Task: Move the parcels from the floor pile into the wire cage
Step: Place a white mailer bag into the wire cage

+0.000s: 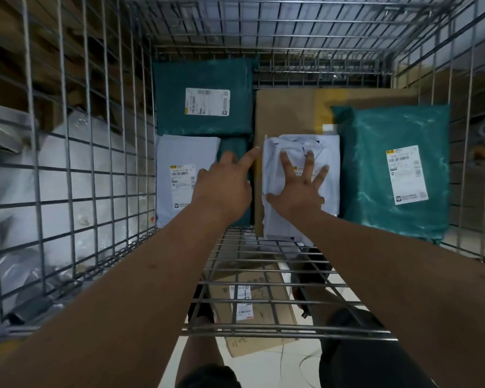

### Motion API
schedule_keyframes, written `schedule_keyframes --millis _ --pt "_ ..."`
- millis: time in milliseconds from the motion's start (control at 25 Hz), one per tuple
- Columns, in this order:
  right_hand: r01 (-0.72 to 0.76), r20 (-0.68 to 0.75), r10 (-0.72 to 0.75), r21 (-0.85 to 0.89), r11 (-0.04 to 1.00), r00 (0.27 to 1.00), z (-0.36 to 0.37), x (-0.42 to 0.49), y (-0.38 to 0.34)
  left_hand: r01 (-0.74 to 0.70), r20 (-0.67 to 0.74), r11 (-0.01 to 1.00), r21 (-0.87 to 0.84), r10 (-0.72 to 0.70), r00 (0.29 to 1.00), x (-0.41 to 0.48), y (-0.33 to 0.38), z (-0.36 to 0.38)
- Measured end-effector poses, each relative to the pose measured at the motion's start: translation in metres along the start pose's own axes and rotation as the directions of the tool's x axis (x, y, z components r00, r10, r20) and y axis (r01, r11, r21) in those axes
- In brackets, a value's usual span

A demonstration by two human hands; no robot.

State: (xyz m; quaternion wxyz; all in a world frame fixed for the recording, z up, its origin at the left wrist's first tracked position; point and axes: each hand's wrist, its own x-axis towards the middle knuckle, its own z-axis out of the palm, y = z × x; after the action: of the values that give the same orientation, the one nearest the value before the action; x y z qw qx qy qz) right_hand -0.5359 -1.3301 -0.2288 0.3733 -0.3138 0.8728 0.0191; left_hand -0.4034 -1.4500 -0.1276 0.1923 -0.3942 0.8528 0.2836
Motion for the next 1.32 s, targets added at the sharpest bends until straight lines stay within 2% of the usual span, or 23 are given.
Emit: schedule_keyframes --millis 160,320,440,720,1040,1320 --pt "0.025 -0.064 -0.024 0.016 1.0 0.998 0.001 -0.003 -0.013 0.023 0.005 0.999 0.037 -0.023 1.0 -0.001 -0.005 -0.001" --pt "0.196 -0.11 -0.2 -0.052 0.979 0.974 0.01 -0.008 -0.058 0.081 -0.017 0.995 0.053 -0.08 0.997 0.002 -0.016 -0.01" --pt "0.257 -0.093 -0.262 -0.059 0.965 0.961 0.02 -0.003 -0.092 0.096 -0.033 0.994 0.05 -0.094 0.995 0.005 -0.032 -0.014" --pt "0.183 -0.027 -0.184 -0.033 0.983 0.983 0.064 0.023 -0.127 0.135 -0.034 0.989 0.052 -0.134 0.99 0.016 -0.082 -0.011" --pt "0.139 -0.132 -0.155 -0.122 0.983 0.979 0.1 0.031 -0.126 0.138 0.037 0.99 0.02 -0.139 0.99 0.012 -0.105 -0.003" --pt "0.09 -0.01 -0.093 -0.185 0.979 0.996 0.097 0.04 -0.134 0.11 0.002 0.993 0.034 -0.11 0.994 0.011 -0.094 -0.003"
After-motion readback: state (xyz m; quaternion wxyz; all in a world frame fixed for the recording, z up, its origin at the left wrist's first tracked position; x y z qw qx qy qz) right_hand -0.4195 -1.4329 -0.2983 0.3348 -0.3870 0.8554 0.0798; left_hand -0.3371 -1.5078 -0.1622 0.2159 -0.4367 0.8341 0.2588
